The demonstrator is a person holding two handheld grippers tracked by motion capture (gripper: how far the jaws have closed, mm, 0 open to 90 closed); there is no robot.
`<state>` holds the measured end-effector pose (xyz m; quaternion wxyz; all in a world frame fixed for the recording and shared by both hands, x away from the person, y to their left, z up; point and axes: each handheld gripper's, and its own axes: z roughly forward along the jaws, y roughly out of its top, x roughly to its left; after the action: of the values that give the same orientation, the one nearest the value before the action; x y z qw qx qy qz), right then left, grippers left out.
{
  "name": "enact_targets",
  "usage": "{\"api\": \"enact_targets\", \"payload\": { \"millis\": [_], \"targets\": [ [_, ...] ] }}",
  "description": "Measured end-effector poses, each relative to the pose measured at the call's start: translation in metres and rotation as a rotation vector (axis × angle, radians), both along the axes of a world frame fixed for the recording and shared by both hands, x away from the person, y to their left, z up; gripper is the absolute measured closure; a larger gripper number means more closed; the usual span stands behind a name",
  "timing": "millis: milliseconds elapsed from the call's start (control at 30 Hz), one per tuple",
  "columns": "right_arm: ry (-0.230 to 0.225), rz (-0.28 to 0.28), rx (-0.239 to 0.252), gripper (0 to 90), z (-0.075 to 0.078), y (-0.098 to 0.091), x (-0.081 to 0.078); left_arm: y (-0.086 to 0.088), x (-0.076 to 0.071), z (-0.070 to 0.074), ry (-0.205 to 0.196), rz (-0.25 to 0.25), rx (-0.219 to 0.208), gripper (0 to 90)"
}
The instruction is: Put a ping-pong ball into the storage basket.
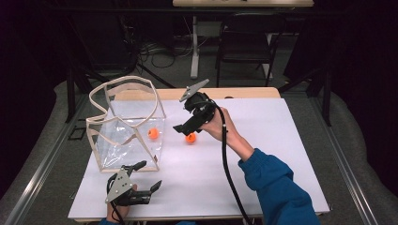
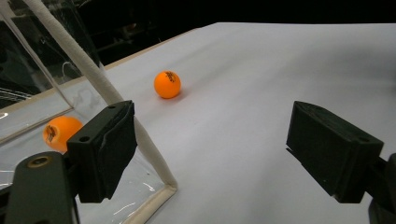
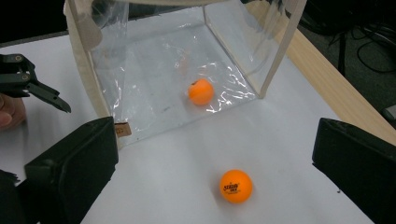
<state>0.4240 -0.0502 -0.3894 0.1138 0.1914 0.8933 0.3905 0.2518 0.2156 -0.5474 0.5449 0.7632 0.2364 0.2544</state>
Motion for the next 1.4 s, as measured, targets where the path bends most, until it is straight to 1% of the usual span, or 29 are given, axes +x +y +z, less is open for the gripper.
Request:
{"api": "enact_targets", "payload": {
  "millis": [67, 100, 167, 333, 367, 400, 500, 833, 1033, 1133, 1200, 1400],
  "targets": [
    [-0.002, 0.000, -0.002, 0.0, -0.003, -0.004, -0.001, 0.000, 0.000, 0.000, 0.003, 0.001, -0.003, 15.7],
    [0.004, -0.003, -0.003, 0.0, -0.005, -0.005, -0.002, 0.000, 0.000, 0.000, 0.004, 0.001, -0.003, 15.7],
    [-0.005, -0.005, -0.009, 0.0, -0.008, -0.008, -0.003, 0.000, 0.000, 0.000, 0.003, 0.003, -0.001, 15.7],
    [0.007, -0.015, 0.000, 0.0, -0.017, -0.015, -0.006, -0.001, -0.001, 0.001, -0.003, 0.005, 0.001, 15.7],
    [0.003, -0.013, -0.001, 0.0, -0.018, -0.016, -0.006, -0.001, -0.002, 0.001, -0.008, 0.005, 0.007, 15.7],
    [0.000, -0.014, -0.001, 0.0, -0.020, -0.017, -0.007, -0.001, -0.003, 0.001, -0.007, 0.008, 0.002, 15.7],
    [0.001, -0.020, 0.004, 0.0, -0.024, -0.021, -0.009, 0.000, -0.003, 0.001, -0.007, 0.012, 0.005, 15.7],
    [-0.007, -0.036, -0.009, 0.6, -0.039, -0.031, -0.016, 0.000, -0.003, 0.001, -0.006, 0.008, 0.008, 15.7],
    [-0.011, -0.052, -0.017, 1.4, -0.052, -0.037, -0.019, 0.000, -0.004, 0.001, -0.007, 0.009, 0.011, 15.7],
    [-0.013, -0.060, -0.016, 1.5, -0.059, -0.040, -0.020, 0.000, -0.005, 0.001, -0.005, 0.009, 0.005, 15.7],
    [-0.010, -0.066, -0.018, 1.5, -0.063, -0.042, -0.021, 0.000, -0.005, 0.001, -0.006, 0.010, 0.009, 15.7],
    [-0.013, -0.078, -0.014, 1.5, -0.070, -0.046, -0.022, 0.000, -0.005, 0.001, -0.006, 0.009, 0.009, 15.7]
  ]
}}
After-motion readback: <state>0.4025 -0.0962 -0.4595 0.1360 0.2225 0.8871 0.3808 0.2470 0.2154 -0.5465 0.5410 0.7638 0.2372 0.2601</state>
